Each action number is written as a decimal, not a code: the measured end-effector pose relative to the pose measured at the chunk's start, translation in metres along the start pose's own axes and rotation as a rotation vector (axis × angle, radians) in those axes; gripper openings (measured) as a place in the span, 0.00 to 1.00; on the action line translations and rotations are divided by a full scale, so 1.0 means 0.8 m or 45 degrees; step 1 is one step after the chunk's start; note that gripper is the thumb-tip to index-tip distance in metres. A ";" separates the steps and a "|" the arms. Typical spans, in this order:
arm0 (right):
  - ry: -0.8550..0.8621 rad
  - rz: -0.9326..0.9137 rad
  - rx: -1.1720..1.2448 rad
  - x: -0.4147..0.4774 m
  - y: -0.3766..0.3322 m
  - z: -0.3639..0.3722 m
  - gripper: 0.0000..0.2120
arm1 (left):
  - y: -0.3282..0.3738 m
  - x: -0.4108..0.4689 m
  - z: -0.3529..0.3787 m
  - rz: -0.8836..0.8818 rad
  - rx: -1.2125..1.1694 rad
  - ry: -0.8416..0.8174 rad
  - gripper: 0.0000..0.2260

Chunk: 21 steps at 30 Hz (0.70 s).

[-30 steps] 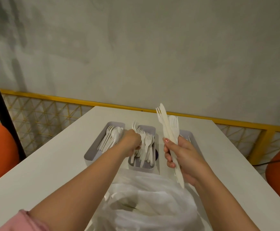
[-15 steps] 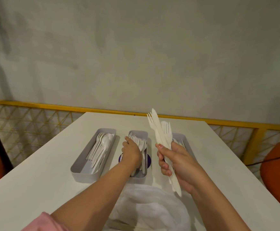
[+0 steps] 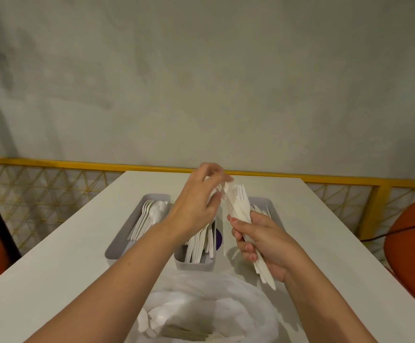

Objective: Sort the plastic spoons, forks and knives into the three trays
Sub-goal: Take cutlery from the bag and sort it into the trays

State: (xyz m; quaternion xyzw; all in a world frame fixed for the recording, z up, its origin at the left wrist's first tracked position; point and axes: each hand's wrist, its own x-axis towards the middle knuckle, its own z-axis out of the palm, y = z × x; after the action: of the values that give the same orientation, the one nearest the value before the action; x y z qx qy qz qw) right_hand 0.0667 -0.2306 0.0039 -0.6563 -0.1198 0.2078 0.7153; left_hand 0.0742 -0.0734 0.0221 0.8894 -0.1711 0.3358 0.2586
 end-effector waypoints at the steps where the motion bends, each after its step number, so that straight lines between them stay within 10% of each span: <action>1: -0.004 0.001 -0.005 0.000 0.000 0.000 0.03 | -0.001 0.000 -0.002 0.042 0.078 -0.065 0.15; 21: -0.032 0.100 0.230 -0.002 -0.009 -0.012 0.07 | 0.009 0.000 -0.029 0.236 0.495 -0.343 0.09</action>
State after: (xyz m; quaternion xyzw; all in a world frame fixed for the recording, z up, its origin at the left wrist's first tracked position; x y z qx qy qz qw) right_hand 0.0709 -0.2402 0.0099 -0.5908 -0.0838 0.2536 0.7613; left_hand 0.0588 -0.0655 0.0394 0.9397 -0.2171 0.2631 0.0257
